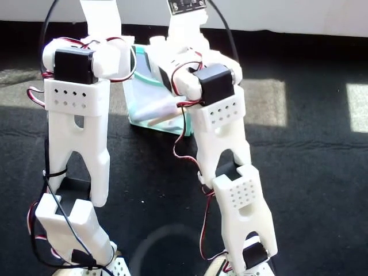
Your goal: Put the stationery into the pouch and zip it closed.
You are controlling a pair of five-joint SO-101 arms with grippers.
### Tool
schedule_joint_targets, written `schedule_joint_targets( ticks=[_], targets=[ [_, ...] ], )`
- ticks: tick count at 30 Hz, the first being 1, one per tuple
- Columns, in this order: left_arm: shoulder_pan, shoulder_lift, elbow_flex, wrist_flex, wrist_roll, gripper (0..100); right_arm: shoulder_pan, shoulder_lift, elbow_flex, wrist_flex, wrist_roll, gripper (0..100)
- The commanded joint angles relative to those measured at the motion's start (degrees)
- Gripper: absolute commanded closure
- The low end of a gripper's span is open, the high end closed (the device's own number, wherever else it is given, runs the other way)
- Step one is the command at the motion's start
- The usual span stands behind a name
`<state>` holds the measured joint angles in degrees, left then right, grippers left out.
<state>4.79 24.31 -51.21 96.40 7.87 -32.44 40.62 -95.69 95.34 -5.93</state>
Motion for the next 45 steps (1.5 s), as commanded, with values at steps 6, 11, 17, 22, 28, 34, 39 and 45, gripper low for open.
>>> schedule_joint_targets(
  ticks=[6, 11, 17, 22, 28, 34, 39, 45],
  targets=[
    [0.3, 4.5, 1.0, 2.0, 0.4, 99, -2.2, 0.0, -5.7, 1.4, 0.4, 99.3],
    [0.3, 4.5, 1.0, 2.0, 0.4, 99, -3.7, -1.0, -5.8, 3.4, 0.4, 99.3],
    [0.3, 4.5, 1.0, 2.0, 0.4, 99, -3.7, -6.5, -5.7, 5.6, 0.6, 99.3],
    [0.3, 4.5, 1.0, 2.0, 0.4, 99, -3.6, -7.8, -5.7, 5.7, 0.8, 99.3],
    [0.3, 4.5, 1.0, 2.4, 0.4, 99, -3.0, -11.0, -5.6, 5.7, 1.5, 99.3],
    [0.3, 4.5, 1.1, 2.4, 0.4, 99, -2.7, -11.6, -5.5, 5.8, 5.1, 99.3],
    [0.3, 4.5, 1.1, 2.4, 0.4, 99, -3.0, -11.4, -5.4, 5.8, 5.1, 99.3],
    [0.3, 4.5, 1.1, 2.5, 0.4, 99, -3.0, -5.9, -5.4, 5.8, 5.1, 98.0]
  ],
)
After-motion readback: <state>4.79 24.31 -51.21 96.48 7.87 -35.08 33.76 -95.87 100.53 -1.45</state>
